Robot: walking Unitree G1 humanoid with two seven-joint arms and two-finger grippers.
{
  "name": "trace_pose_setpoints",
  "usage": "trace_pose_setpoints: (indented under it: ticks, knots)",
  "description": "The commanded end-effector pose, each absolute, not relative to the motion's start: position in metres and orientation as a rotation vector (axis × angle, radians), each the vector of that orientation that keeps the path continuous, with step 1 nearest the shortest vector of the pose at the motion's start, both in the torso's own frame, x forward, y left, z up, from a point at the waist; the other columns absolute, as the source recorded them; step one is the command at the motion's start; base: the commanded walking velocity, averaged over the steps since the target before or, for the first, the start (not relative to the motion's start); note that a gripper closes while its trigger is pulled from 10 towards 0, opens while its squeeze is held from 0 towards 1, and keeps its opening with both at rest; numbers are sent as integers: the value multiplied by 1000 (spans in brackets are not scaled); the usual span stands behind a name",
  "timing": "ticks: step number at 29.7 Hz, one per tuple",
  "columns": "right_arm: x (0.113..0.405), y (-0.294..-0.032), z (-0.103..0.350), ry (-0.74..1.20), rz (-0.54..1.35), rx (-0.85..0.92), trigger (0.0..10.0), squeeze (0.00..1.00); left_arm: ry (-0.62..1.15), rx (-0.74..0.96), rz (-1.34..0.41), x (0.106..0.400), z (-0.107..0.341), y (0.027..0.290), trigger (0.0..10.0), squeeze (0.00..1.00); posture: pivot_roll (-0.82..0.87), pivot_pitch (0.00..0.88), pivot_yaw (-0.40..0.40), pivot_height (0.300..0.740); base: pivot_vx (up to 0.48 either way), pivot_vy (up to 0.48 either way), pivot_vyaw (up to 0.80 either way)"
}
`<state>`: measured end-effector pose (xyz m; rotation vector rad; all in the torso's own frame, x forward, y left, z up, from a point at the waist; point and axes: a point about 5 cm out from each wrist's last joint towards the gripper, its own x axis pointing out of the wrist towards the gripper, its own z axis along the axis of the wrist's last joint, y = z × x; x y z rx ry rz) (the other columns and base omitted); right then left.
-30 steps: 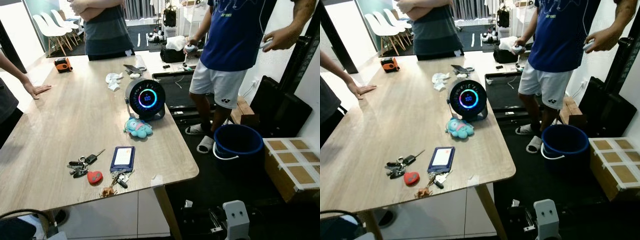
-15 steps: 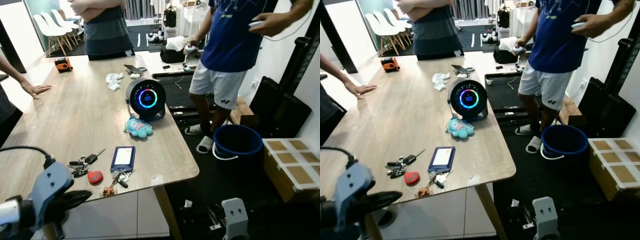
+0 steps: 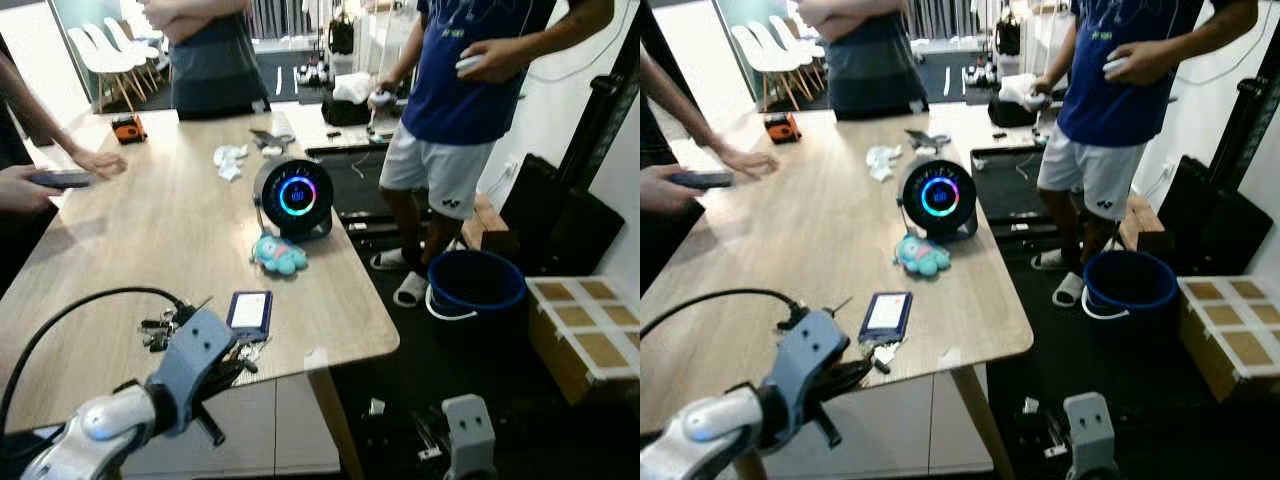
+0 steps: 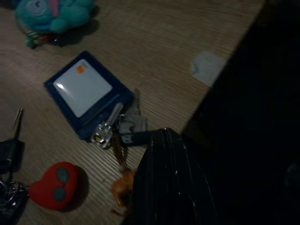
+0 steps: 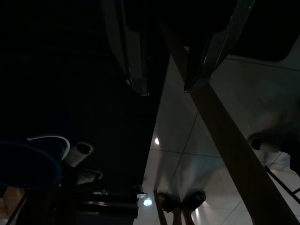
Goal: Hang keys on a hook
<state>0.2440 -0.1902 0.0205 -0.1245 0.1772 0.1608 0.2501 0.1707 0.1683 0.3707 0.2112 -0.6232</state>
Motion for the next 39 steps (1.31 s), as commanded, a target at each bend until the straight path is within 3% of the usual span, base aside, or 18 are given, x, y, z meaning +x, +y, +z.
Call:
trace_pose_setpoints:
  ticks: [1,2,3,4,5,6,8,13,14,15,16,17,25,35,39]
  knots:
    - [239,-190,17,195,157,-118,10000,0,253,351,-591,253,160,162,10000,349,57,130,81,740,0,0,0]
    - [239,-190,17,195,157,-118,10000,0,253,351,-591,253,160,162,10000,349,57,130,81,740,0,0,0]
    - [239,-190,16,197,157,-117,10000,0,251,341,-576,257,160,157,10000,467,58,130,81,740,0,0,0]
    - [239,-190,16,198,158,-118,10000,0,253,333,-554,260,159,152,10000,675,58,130,81,740,0,0,0]
    - [239,-190,16,198,158,-118,10000,0,253,333,-554,260,159,152,10000,675,58,130,81,740,0,0,0]
    - [239,-190,16,198,159,-116,10000,0,255,334,-526,264,158,147,10000,945,59,132,82,740,0,0,0]
    - [239,-189,16,198,161,-117,10000,0,260,331,-480,271,157,143,10000,1000,56,135,82,740,0,0,0]
    - [239,-189,16,197,161,-116,10000,0,256,330,-453,277,160,138,10000,1000,56,139,81,740,0,0,0]
    - [239,-189,16,197,161,-118,10000,0,251,335,-438,281,162,137,10000,655,57,143,81,740,0,0,0]
    - [239,-189,17,197,161,-118,10000,0,248,339,-428,285,164,136,10000,180,55,148,82,740,0,0,0]
    - [239,-189,17,197,160,-118,10000,0,246,341,-422,287,165,136,10000,180,55,148,82,740,0,0,0]
    - [238,-189,17,197,160,-117,10000,0,242,358,-420,290,166,135,10000,0,59,150,83,740,0,0,0]
    - [235,-186,15,200,158,-109,10000,0,260,507,-411,307,167,138,10000,0,56,162,98,740,0,0,0]
    - [231,-188,13,207,146,-106,10000,0,290,552,-411,311,169,155,10000,0,61,169,106,740,0,0,0]
    - [230,-187,13,210,145,-103,10000,0,301,582,-374,316,168,167,8980,0,61,174,106,740,0,0,0]
